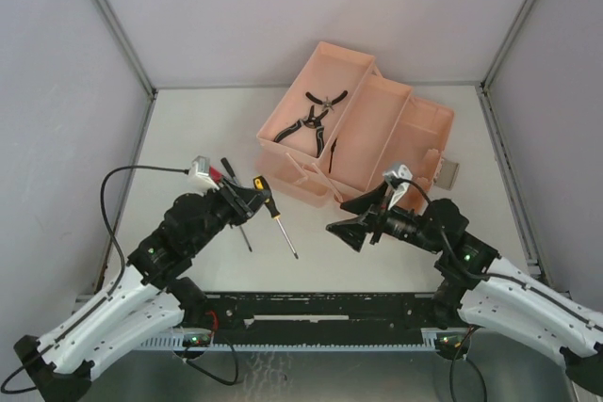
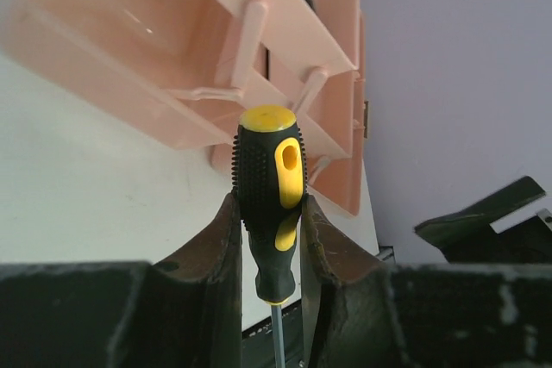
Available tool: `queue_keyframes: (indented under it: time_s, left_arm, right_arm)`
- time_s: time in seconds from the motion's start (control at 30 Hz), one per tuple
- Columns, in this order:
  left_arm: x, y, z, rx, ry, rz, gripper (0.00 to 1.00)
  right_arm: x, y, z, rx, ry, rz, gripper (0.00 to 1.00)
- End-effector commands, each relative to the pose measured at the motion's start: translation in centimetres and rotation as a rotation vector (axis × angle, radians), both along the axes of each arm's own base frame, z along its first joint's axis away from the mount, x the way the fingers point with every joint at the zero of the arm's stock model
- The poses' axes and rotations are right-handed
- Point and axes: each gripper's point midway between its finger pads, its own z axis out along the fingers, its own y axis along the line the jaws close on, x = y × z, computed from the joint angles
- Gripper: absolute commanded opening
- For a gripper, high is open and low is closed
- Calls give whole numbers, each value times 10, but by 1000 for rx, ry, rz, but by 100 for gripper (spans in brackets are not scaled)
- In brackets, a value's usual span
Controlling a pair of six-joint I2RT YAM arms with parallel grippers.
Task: Pack the tool kit
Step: Place the screwdriver in the toolbox.
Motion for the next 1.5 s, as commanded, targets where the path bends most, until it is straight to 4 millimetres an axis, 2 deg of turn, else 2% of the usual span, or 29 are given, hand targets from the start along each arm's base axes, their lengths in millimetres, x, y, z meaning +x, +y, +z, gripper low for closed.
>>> queue_keyframes:
  time_s: [0.0,0.13,0.23,0.37,0.43,0.6,0.7,0.77,0.87,1.0,1.1,1.33,1.43,1.47]
  left_arm:
    - [6,-15,60,-128,-177,13,0]
    - [1,-29,65,-165,-211,-38,0]
    - [-3,-33,72,-175,-245,-56,0]
    - [-6,-32,79,-164,-284,-68,0]
    - [-7,-29,79,-165,-291,-62,0]
    - [-8,-27,77,-169,-291,-59,0]
    - [-9,-29,78,-168,-294,-72,0]
    - [-10,-32,79,-172,-304,-86,0]
    - [-12,-37,79,-181,-311,-113,0]
    - [-14,-43,77,-180,-317,-144,0]
    - [-14,-44,77,-177,-321,-151,0]
    - [-15,-40,81,-200,-342,-138,0]
    - [-16,-39,82,-214,-351,-135,0]
    - [-17,-38,83,-216,-353,-136,0]
  right_arm:
    - [4,16,17,-15,-96,22,76]
    - [-4,37,12,-33,-92,113,74]
    - [-9,49,7,-52,-90,156,74]
    - [6,57,2,-71,-22,88,70]
    - [10,61,4,-65,15,81,68]
    - [-6,76,17,7,33,200,68]
    - [-7,81,19,28,50,215,66]
    - [-7,85,18,24,63,227,56]
    - [-2,89,14,11,96,209,46]
    - [-2,94,17,29,107,224,42]
    - [-4,97,22,55,115,244,33]
    - [9,101,16,71,207,194,16]
    - [11,103,16,80,225,197,15]
    - [11,103,16,83,227,195,12]
